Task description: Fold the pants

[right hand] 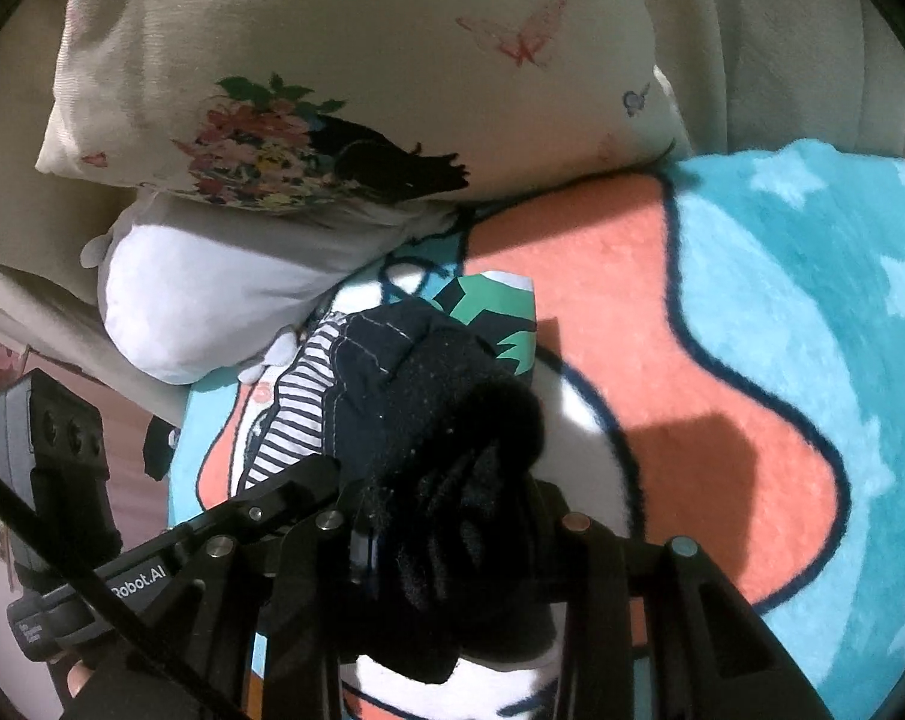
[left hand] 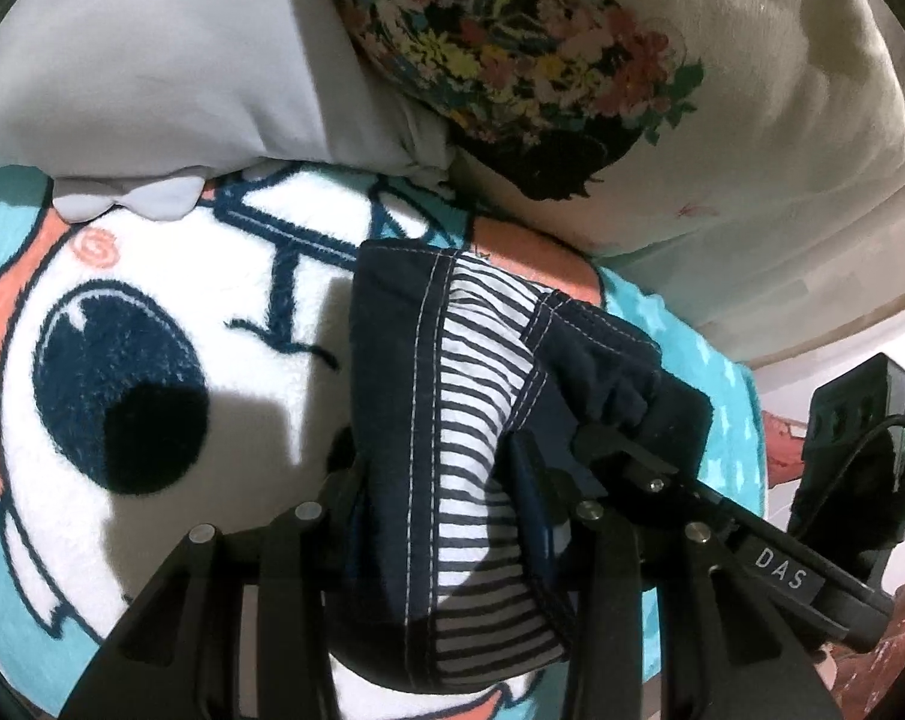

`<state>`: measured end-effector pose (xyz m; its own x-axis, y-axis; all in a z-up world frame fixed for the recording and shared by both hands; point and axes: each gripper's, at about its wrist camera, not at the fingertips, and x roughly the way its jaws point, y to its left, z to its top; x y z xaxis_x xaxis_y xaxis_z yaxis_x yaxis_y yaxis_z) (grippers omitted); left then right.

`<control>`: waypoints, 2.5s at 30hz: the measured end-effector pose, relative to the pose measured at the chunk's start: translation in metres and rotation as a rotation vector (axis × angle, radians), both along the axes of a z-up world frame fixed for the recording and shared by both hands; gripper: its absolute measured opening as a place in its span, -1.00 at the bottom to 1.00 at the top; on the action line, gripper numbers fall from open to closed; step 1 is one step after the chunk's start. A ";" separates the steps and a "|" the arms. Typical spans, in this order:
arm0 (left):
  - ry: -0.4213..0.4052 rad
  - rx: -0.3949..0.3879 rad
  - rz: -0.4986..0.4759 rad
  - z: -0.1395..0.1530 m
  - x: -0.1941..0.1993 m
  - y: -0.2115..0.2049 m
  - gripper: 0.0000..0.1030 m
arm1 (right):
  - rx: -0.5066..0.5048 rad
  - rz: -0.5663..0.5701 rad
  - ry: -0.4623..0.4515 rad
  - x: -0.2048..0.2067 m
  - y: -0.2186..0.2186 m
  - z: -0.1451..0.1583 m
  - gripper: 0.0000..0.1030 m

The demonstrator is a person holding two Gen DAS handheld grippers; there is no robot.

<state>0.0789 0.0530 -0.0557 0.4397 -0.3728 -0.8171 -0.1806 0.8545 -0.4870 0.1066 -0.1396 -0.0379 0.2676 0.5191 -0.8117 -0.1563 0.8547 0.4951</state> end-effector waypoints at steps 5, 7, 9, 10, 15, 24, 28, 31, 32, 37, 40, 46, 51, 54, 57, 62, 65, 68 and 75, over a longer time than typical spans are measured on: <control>0.081 0.045 0.000 -0.020 0.002 0.004 -0.08 | -0.064 -0.006 0.013 0.005 0.002 -0.014 -0.12; 0.075 0.020 0.021 -0.017 -0.004 0.013 -0.06 | -0.096 -0.019 0.031 0.006 0.000 -0.021 -0.04; 0.059 0.023 0.042 -0.009 -0.009 0.023 -0.06 | -0.079 -0.032 0.029 0.005 -0.003 -0.020 0.00; 0.048 0.025 0.057 -0.004 -0.012 0.029 -0.06 | -0.083 -0.036 0.021 0.004 -0.005 -0.017 0.01; -0.004 0.005 0.149 0.018 -0.020 0.054 -0.05 | -0.118 -0.077 -0.087 -0.003 -0.009 0.012 0.02; 0.029 -0.021 0.165 -0.002 -0.016 0.049 -0.06 | -0.049 -0.035 -0.151 -0.012 0.003 0.039 -0.14; 0.040 -0.002 0.144 -0.008 -0.010 0.040 -0.06 | -0.016 -0.031 -0.110 -0.014 -0.003 0.028 -0.37; 0.042 0.020 0.103 -0.011 -0.004 0.026 -0.06 | -0.022 -0.004 -0.088 -0.018 -0.001 0.018 -0.46; 0.045 0.035 0.088 -0.012 -0.002 0.021 -0.06 | -0.030 0.008 -0.083 -0.018 0.001 0.014 -0.46; 0.073 0.079 0.056 -0.030 0.007 0.009 0.07 | -0.154 0.033 -0.066 -0.012 0.008 -0.013 -0.46; 0.080 0.059 0.072 -0.029 0.006 0.015 0.12 | -0.159 0.021 -0.050 -0.006 0.005 -0.020 -0.47; 0.064 0.071 0.123 -0.009 -0.009 0.031 0.12 | -0.128 -0.021 -0.062 -0.004 -0.011 -0.003 -0.23; 0.055 0.148 0.132 0.003 -0.022 0.029 0.12 | -0.080 -0.094 -0.057 -0.012 -0.035 0.005 -0.22; 0.050 0.212 0.093 0.005 -0.026 0.015 0.12 | -0.100 -0.069 -0.081 -0.023 -0.032 0.010 -0.22; 0.083 0.282 0.046 -0.010 -0.026 -0.004 0.13 | -0.177 0.021 -0.104 -0.036 -0.013 0.005 -0.22; 0.087 0.359 0.028 -0.028 -0.024 -0.011 0.38 | -0.250 0.040 -0.072 -0.039 -0.009 -0.022 0.15; 0.106 0.310 0.048 -0.024 -0.027 -0.003 0.38 | -0.227 0.001 -0.059 -0.039 -0.021 -0.019 0.25; 0.100 0.294 0.048 -0.014 -0.036 0.000 0.38 | -0.233 -0.043 -0.096 -0.050 -0.032 -0.005 0.25; 0.024 0.351 -0.009 0.017 -0.068 -0.007 0.38 | -0.245 -0.135 -0.130 -0.093 -0.041 0.017 0.26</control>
<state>0.0112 0.0462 -0.0391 0.4171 -0.0710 -0.9061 -0.1799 0.9708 -0.1589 0.0138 -0.1803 -0.0206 0.4307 0.2650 -0.8627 -0.0816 0.9634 0.2552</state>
